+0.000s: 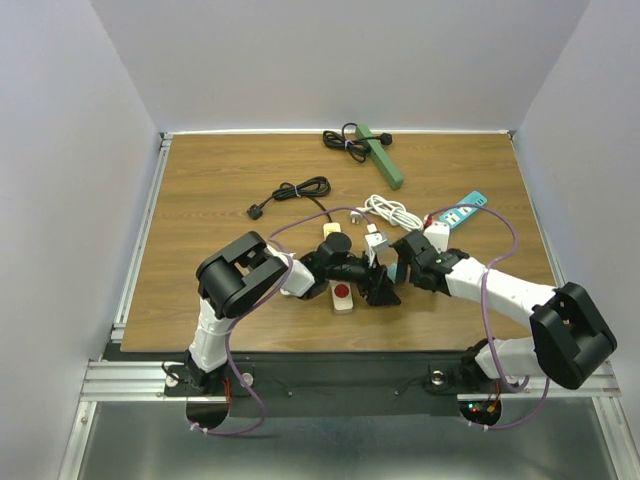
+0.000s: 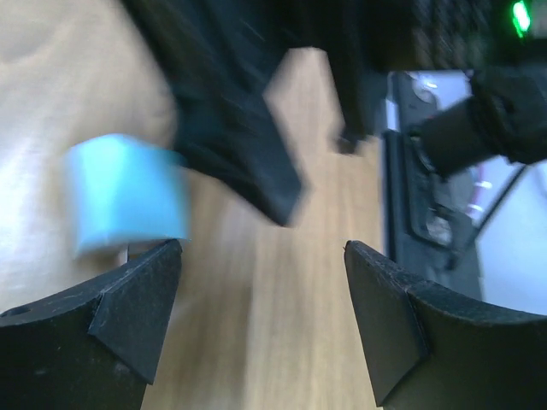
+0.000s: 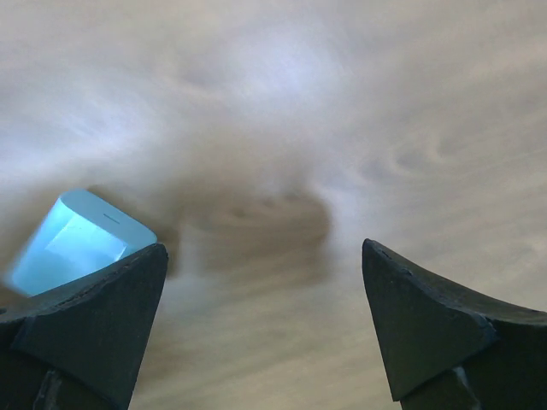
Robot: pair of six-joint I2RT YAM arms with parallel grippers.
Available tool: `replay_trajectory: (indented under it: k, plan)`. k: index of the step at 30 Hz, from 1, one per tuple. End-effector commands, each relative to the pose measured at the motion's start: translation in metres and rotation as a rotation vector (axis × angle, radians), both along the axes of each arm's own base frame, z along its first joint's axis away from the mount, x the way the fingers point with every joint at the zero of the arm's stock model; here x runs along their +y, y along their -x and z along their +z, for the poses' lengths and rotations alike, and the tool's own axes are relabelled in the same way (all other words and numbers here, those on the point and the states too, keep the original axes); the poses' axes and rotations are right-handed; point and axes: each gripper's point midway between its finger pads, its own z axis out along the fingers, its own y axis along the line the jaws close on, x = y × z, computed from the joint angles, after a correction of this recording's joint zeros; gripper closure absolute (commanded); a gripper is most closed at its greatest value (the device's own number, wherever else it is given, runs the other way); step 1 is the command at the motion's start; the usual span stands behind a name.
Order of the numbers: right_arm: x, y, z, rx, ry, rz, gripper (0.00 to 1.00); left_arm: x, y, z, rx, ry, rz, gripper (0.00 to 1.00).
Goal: Insert the plug
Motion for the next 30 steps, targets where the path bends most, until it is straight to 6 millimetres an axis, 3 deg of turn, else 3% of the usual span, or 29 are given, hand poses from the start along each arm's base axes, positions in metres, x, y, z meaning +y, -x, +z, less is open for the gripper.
replay_trajectory:
  k: [1, 6, 7, 12, 17, 21, 30]
  plan:
    - [0.023, -0.049, 0.035, -0.198, -0.081, -0.008, 0.00, -0.004, 0.020, 0.042, -0.048, 0.123, -0.099, 0.12]
    - [0.030, -0.061, 0.045, -0.215, -0.079, 0.025, 0.00, 0.004, 0.016, 0.040, -0.071, 0.091, -0.043, 0.12]
    - [0.030, -0.062, 0.047, -0.219, -0.081, 0.028, 0.00, 0.008, 0.014, 0.031, -0.061, 0.045, -0.017, 0.12]
    - [0.030, -0.060, 0.061, -0.250, -0.104, 0.046, 0.00, 0.028, -0.040, 0.041, -0.212, -0.089, 0.291, 0.12]
    - [0.032, -0.066, 0.077, -0.276, -0.143, 0.064, 0.00, 0.043, -0.071, 0.056, -0.312, -0.147, 0.456, 0.10]
    - [0.033, -0.080, 0.086, -0.284, -0.145, 0.075, 0.00, 0.040, -0.078, 0.042, -0.332, -0.210, 0.484, 0.09]
    - [0.033, -0.104, 0.115, -0.333, -0.265, 0.102, 0.00, 0.023, -0.070, 0.021, -0.357, -0.265, 0.477, 0.07]
